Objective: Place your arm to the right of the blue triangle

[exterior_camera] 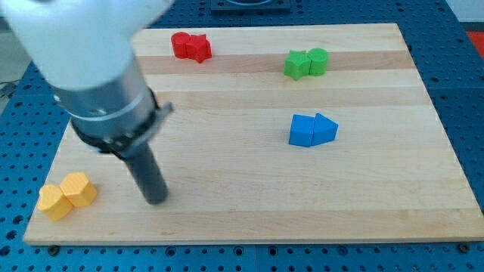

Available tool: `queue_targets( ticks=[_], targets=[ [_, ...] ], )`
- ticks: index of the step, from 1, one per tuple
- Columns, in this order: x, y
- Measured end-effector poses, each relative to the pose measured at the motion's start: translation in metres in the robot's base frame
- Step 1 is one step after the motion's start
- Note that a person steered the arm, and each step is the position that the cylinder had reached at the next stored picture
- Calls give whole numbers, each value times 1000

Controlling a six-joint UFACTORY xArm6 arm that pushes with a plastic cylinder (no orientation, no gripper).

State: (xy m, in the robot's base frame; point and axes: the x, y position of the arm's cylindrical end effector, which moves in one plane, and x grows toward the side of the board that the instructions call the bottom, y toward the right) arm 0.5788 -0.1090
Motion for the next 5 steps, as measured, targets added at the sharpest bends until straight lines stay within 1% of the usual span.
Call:
queue_targets(
  ticks=[1, 2, 3, 4, 5],
  targets=[
    [10, 88],
    [5, 168],
    [-11, 244],
    [-53, 293],
    [-102, 295]
  ],
)
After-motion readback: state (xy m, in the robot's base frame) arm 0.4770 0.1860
